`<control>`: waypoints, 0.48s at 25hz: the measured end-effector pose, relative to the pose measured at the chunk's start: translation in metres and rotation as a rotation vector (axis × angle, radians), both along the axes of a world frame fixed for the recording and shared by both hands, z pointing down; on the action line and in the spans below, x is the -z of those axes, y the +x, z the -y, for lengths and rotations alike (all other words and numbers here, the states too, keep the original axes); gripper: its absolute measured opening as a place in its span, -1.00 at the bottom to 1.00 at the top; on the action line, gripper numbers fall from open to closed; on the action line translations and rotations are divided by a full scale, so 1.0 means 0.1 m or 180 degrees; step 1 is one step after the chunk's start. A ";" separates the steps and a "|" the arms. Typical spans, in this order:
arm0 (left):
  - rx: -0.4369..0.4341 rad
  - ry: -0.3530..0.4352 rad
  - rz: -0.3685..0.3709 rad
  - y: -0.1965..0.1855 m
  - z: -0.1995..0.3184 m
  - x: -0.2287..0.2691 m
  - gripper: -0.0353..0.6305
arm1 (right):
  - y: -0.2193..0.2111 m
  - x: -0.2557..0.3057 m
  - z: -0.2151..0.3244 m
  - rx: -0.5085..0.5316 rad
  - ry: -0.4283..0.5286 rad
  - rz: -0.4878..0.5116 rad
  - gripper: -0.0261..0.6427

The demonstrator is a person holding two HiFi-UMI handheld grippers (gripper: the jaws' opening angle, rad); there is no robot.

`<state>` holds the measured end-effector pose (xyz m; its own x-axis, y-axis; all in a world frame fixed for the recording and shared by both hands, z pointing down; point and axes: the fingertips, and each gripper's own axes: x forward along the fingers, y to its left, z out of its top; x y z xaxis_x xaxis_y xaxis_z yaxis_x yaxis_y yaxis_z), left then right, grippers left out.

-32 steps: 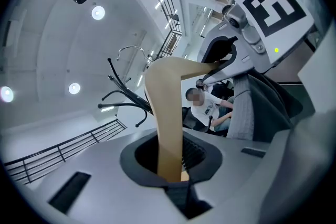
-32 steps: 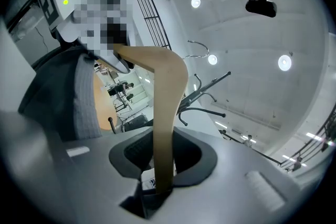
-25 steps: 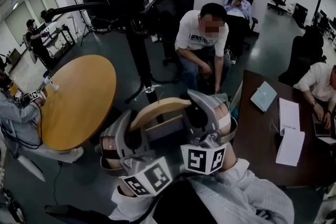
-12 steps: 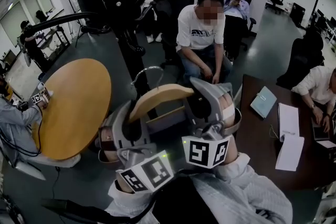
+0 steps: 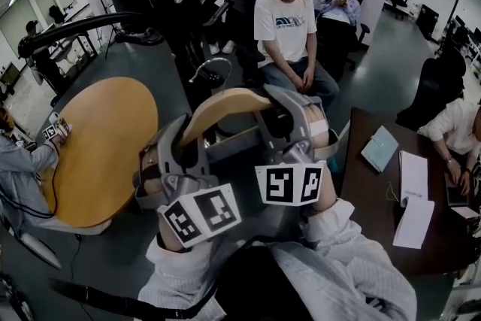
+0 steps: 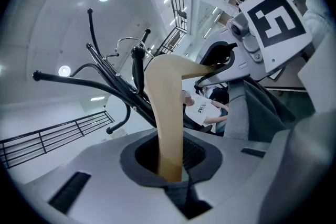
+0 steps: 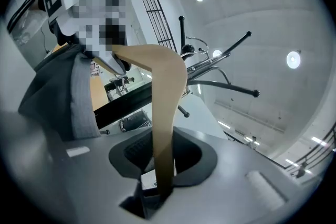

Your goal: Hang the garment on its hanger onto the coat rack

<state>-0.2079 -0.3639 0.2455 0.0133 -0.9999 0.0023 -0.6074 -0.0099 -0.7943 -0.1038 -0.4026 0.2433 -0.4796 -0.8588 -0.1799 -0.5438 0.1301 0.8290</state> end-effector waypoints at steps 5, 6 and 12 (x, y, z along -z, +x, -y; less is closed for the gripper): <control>0.0045 -0.0145 -0.0050 -0.13 0.22 -0.20 -0.76 | -0.14 -0.20 0.24 0.0066 -0.0153 -0.0064 -0.69; 0.0052 -0.0172 -0.0062 -0.15 0.26 -0.24 -0.76 | -0.17 -0.24 0.28 0.0081 -0.0178 -0.0076 -0.69; 0.0125 -0.0315 -0.0126 -0.33 0.44 -0.41 -0.76 | -0.37 -0.39 0.51 0.0158 -0.0313 -0.0141 -0.69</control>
